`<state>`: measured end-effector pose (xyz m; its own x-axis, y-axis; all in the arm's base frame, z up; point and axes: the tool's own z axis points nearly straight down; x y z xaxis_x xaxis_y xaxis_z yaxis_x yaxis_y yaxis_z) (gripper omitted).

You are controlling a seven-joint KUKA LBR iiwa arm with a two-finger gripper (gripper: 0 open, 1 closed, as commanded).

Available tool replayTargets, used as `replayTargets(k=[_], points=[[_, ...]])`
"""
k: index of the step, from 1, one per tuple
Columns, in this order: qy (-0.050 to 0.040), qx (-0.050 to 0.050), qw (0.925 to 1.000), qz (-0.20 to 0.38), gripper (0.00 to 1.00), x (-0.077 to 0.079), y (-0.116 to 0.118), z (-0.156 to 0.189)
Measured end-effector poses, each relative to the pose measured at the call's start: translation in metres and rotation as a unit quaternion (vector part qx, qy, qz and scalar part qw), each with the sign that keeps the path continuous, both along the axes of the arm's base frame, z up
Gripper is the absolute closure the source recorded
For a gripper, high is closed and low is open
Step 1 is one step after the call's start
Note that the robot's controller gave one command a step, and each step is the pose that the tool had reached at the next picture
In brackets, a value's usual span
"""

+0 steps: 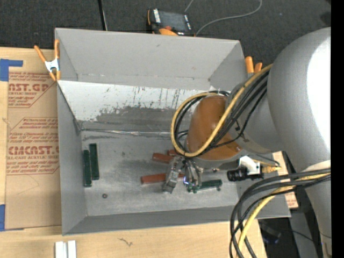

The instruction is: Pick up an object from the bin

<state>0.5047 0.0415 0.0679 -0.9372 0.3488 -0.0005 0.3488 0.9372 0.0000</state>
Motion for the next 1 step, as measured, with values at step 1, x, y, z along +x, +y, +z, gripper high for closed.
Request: replayTargets(k=[1], points=[[-0.0044,0.001,0.9999,0.011,1.0,0.0069,0.0073,0.1695]])
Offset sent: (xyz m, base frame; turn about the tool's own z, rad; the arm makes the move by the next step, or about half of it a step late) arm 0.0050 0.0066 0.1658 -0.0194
